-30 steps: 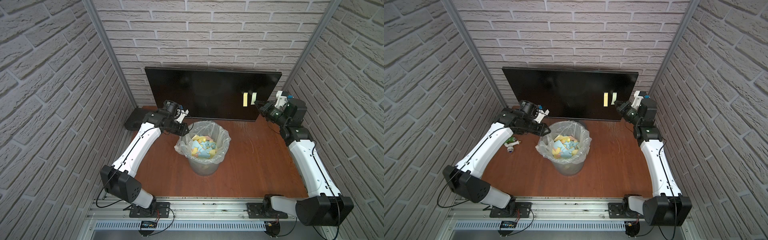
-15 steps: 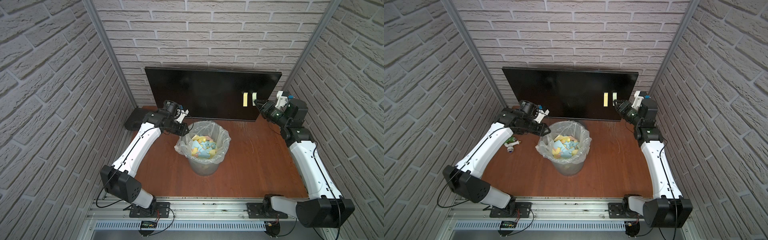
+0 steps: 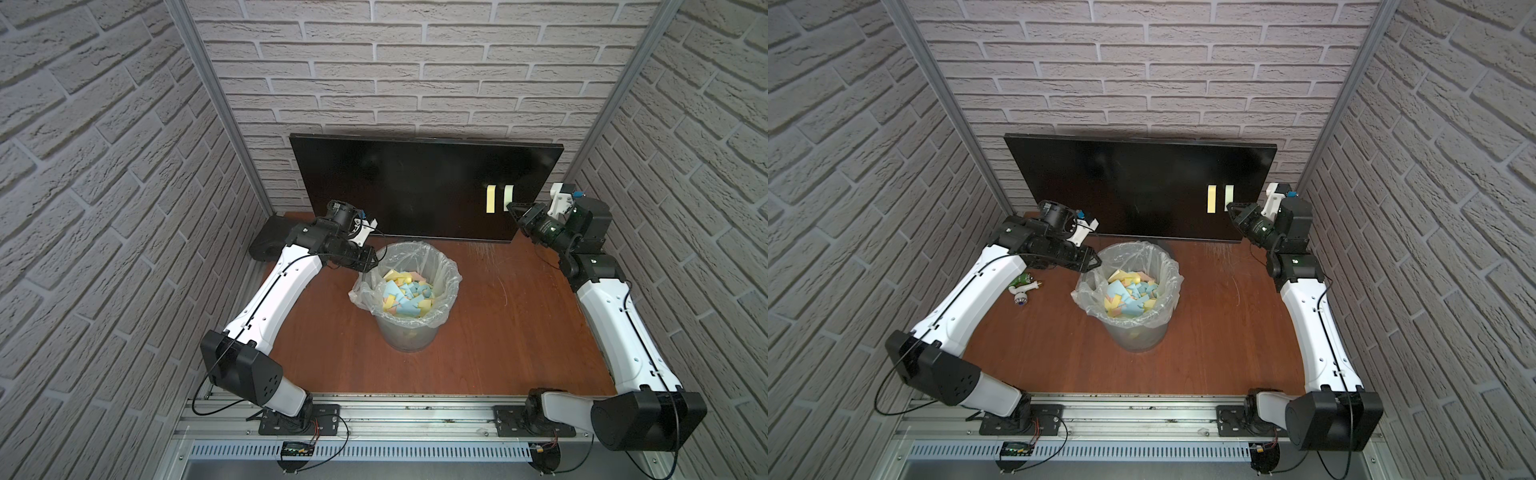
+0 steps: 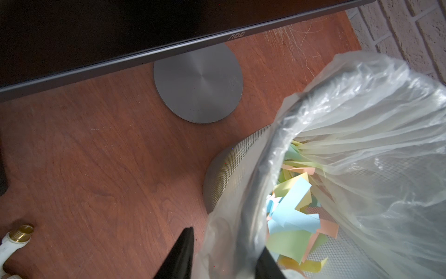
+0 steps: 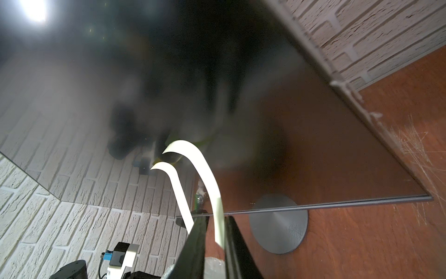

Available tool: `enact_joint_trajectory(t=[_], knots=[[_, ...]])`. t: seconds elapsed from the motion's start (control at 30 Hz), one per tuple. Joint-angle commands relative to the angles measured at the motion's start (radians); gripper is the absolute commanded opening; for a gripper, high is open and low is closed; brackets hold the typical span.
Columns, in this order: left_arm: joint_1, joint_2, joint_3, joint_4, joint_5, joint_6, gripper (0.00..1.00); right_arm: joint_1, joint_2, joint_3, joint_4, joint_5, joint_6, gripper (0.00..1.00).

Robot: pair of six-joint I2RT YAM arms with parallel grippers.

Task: Remove the sticky note from the monitor
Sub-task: Tear off the sticky note from the monitor, then place the sticky note in the trash bin.

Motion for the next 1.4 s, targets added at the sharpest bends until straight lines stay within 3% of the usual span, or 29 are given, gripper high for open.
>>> enact_joint_trajectory(t=[0.0, 0.07, 1.0, 1.13, 1.37], knots=[[0.012, -0.006, 0.027, 0.000, -0.009, 0.003, 0.38, 0.005, -0.007, 0.004, 0.035, -0.001, -0.014, 0.07], [0.013, -0.006, 0.027, 0.000, -0.010, 0.003, 0.38, 0.005, -0.014, 0.003, 0.029, 0.002, -0.018, 0.03], [0.015, -0.003, 0.018, 0.004, -0.012, 0.004, 0.38, 0.049, -0.262, 0.011, -0.163, -0.076, -0.143, 0.03], [0.016, 0.001, 0.022, 0.003, -0.011, 0.004, 0.37, 0.157, -0.297, -0.015, -0.205, -0.051, -0.200, 0.03], [0.015, 0.005, 0.024, 0.001, -0.008, 0.006, 0.38, 0.533, -0.234, -0.044, -0.311, 0.115, -0.356, 0.03]])
